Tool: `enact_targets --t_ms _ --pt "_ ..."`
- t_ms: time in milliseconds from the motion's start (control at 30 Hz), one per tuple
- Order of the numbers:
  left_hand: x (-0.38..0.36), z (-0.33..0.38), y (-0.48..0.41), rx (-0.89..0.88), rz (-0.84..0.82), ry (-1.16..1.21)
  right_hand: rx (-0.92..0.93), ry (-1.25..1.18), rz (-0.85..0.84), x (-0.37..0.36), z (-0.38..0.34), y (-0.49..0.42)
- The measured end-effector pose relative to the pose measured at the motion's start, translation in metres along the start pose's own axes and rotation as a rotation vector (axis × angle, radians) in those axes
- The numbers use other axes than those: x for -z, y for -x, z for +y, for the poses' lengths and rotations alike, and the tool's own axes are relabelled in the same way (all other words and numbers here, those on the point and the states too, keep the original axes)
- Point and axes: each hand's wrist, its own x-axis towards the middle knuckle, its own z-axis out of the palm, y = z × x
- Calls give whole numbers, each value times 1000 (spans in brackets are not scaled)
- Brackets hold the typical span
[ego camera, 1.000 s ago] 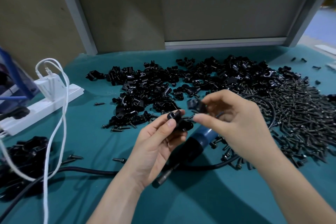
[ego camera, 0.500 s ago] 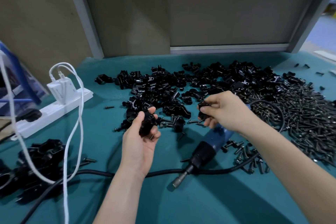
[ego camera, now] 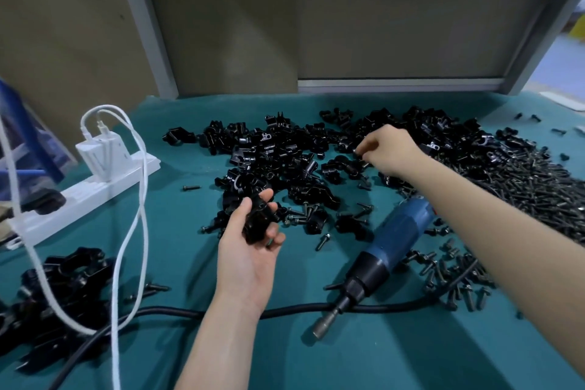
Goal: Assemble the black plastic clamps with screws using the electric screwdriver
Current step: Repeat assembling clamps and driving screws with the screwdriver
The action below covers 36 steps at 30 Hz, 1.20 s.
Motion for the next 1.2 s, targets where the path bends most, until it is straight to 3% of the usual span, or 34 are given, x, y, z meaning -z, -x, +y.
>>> enact_targets --t_ms 133,233,333,433,667,767,933,1000,1067,1200 --pt "3 1 -2 -26 22 50 43 124 -118 1 9 -24" --pt "6 6 -2 -108 55 108 168 65 -129 0 -5 -26" --pt "7 10 0 -128 56 172 382 6 -381 -7 -28 -7" --pt "7 10 1 -134 70 155 526 172 -595 -21 -41 9" --pt "12 14 1 -208 169 119 696 483 -521 -32 -36 32" --pt "11 11 1 -228 166 92 626 224 -470 -22 -29 40" --pt "8 3 0 -275 164 -69 290 -698 -541 2 -29 52" --pt "4 -2 2 -283 134 -126 223 -834 -543 3 -30 56" --pt "2 -7 3 -349 147 -228 205 -763 -524 1 -31 60" --pt "6 -4 0 -549 353 -304 321 -68 -460 -21 -37 66"
